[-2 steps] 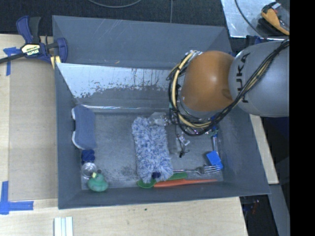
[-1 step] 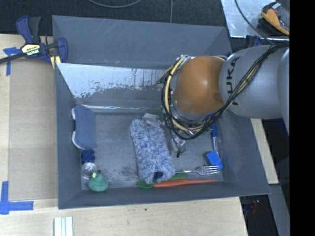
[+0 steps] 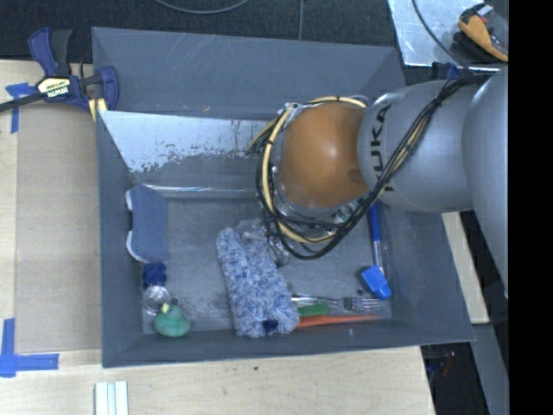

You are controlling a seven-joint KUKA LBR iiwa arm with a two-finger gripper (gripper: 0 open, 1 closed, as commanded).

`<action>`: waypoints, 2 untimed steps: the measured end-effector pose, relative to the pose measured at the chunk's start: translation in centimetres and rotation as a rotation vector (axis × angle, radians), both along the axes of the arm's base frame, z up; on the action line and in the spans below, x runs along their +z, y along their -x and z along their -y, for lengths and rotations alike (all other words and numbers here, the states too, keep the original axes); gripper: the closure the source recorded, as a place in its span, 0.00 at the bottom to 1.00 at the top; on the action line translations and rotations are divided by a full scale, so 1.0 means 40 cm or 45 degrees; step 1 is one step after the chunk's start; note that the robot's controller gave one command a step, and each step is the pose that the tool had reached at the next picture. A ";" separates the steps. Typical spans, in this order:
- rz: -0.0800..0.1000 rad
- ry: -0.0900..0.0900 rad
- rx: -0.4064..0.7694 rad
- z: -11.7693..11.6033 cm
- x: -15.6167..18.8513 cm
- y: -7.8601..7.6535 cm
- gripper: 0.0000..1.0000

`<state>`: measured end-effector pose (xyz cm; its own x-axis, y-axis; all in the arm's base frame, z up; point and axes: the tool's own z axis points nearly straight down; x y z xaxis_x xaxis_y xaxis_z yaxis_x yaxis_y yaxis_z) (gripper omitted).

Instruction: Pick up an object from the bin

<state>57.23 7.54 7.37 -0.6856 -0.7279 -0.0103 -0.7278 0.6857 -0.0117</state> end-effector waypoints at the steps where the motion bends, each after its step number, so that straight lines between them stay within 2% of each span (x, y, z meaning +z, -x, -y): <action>1: 0.000 0.000 0.000 0.000 0.000 0.000 1.00; 2: -0.012 0.000 -0.002 0.001 0.052 0.010 1.00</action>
Offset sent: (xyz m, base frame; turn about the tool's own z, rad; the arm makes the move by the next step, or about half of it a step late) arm 0.0000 0.0001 0.1098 0.0000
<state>56.85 7.49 9.45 -0.6868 -0.7269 -0.0035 -0.7268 0.6868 -0.0047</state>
